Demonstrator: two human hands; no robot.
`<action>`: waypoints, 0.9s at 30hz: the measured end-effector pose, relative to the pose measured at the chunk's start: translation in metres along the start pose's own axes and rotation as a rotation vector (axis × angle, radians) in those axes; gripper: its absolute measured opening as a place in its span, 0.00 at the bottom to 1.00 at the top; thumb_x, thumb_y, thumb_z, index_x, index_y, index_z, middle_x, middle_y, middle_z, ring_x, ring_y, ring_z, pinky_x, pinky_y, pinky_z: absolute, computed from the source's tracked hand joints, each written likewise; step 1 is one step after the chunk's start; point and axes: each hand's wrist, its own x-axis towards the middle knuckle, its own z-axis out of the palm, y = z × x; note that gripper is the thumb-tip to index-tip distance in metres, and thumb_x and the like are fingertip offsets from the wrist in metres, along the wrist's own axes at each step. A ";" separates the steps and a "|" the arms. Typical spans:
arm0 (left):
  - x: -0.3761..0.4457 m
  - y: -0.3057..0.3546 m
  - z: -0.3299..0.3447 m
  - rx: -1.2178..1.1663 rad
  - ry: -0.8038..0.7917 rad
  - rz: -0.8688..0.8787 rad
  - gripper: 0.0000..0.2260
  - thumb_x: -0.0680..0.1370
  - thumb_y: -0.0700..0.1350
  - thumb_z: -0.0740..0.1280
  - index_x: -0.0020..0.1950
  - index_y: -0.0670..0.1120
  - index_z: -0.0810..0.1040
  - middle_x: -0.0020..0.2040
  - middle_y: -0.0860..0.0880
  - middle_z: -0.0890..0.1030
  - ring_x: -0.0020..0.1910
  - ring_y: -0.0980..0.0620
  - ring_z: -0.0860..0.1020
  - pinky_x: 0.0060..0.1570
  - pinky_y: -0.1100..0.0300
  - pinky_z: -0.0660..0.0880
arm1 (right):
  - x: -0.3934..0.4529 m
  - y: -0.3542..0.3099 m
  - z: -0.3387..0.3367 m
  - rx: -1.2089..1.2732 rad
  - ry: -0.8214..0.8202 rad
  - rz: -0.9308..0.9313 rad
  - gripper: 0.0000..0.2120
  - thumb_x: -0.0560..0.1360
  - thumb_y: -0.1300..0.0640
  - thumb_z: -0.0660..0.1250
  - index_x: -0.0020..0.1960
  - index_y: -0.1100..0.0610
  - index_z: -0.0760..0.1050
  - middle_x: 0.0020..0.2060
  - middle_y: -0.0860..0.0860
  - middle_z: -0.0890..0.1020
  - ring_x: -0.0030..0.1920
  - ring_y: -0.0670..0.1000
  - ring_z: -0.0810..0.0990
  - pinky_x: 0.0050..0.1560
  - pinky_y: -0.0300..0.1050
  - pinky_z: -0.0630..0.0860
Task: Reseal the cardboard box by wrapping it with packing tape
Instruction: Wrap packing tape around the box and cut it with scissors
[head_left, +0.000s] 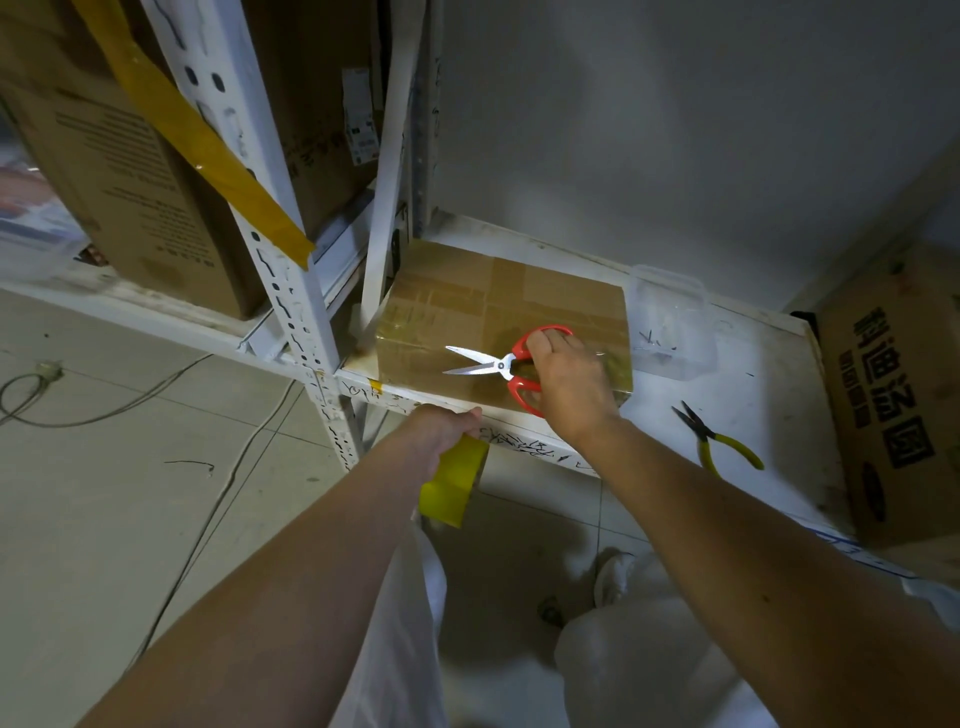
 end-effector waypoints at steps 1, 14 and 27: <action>-0.002 0.001 -0.002 -0.011 0.004 0.010 0.14 0.78 0.51 0.67 0.41 0.41 0.80 0.50 0.42 0.78 0.52 0.44 0.76 0.60 0.52 0.73 | -0.001 0.001 -0.003 0.023 -0.002 0.002 0.21 0.71 0.51 0.72 0.61 0.53 0.71 0.56 0.50 0.78 0.56 0.53 0.75 0.53 0.45 0.73; -0.007 0.014 -0.081 -0.272 0.366 0.054 0.18 0.65 0.48 0.69 0.51 0.40 0.79 0.44 0.41 0.78 0.45 0.41 0.76 0.52 0.47 0.75 | -0.016 0.022 -0.014 0.186 0.061 0.110 0.16 0.74 0.46 0.69 0.57 0.52 0.71 0.47 0.47 0.80 0.44 0.50 0.79 0.46 0.44 0.77; -0.026 0.044 -0.076 -0.005 0.231 0.256 0.12 0.59 0.50 0.69 0.40 0.50 0.81 0.49 0.43 0.81 0.50 0.40 0.79 0.59 0.42 0.74 | -0.021 0.024 -0.018 0.303 0.134 0.759 0.18 0.80 0.49 0.59 0.60 0.62 0.68 0.50 0.58 0.80 0.49 0.62 0.81 0.50 0.52 0.75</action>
